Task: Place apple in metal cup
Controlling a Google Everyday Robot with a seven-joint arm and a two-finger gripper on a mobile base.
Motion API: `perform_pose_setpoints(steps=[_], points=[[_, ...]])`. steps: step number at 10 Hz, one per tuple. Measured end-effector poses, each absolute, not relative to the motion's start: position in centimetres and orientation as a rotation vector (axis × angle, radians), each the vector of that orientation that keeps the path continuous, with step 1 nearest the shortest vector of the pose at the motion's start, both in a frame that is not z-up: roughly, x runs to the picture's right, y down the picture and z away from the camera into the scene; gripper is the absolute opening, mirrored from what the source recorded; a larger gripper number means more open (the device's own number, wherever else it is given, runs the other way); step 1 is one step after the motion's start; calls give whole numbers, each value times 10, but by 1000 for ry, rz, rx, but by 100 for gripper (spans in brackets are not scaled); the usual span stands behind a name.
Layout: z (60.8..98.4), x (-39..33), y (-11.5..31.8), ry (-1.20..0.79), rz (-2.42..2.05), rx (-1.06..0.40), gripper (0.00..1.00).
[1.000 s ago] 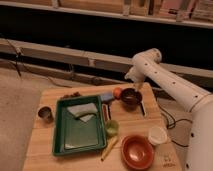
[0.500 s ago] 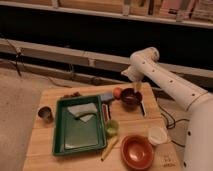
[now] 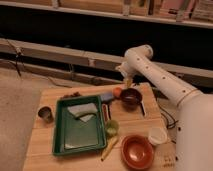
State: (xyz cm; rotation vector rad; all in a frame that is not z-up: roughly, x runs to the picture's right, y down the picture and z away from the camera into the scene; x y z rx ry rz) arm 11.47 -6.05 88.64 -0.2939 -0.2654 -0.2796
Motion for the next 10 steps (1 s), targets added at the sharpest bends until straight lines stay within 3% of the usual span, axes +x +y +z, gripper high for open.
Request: perform_pose_setpoints(steps=[10], points=[[907,111,-32,-183,0,-296,80]])
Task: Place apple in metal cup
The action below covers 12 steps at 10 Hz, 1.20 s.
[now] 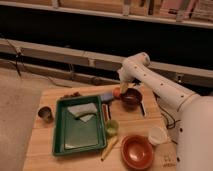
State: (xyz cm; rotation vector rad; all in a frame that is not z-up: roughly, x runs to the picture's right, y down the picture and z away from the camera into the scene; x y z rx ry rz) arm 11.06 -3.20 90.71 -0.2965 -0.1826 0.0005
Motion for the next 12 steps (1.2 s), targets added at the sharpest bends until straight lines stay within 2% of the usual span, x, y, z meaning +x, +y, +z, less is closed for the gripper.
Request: perform_pose_setpoints(steps=[3,12], points=[[909,90,-28,-190,-22,-304,80],[935,112,11,-147,136,-379,80]])
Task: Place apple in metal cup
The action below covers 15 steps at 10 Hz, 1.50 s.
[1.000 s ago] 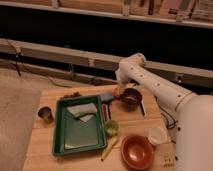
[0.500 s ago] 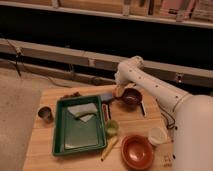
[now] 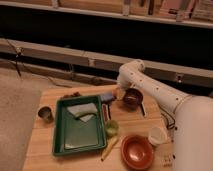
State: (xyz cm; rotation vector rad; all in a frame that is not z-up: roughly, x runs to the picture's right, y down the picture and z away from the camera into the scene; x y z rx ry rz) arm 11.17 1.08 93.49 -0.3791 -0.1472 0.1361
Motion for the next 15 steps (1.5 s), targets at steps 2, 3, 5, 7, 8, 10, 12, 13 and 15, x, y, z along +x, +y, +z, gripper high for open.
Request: perform_pose_setpoints(steps=[2,3,5,7,8,10,12,13,15], points=[[937,115,19,-138,151,-399,80],[939,117,23,-134,160,-408,80],[941,120,27,-131,172,-419,80],[945,123,28,-139,173,-430,80],[946,124,27,-148,169,-432,80],[950,125,25,-169,162,-435,80],[952,125,24,-185,155,-439,80],[952,125,23,-194,152,-437,80],[950,126,17,-201,150,-426,80]])
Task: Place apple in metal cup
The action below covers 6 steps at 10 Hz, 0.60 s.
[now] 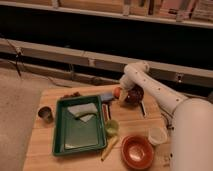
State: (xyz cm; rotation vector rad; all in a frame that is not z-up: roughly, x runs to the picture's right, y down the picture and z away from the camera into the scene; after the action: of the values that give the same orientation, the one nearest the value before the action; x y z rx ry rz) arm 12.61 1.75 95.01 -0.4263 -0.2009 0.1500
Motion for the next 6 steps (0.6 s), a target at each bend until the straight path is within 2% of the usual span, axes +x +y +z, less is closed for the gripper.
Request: perform_pose_setpoints(steps=[6], points=[[960,124,12,-245,119,-444,80]])
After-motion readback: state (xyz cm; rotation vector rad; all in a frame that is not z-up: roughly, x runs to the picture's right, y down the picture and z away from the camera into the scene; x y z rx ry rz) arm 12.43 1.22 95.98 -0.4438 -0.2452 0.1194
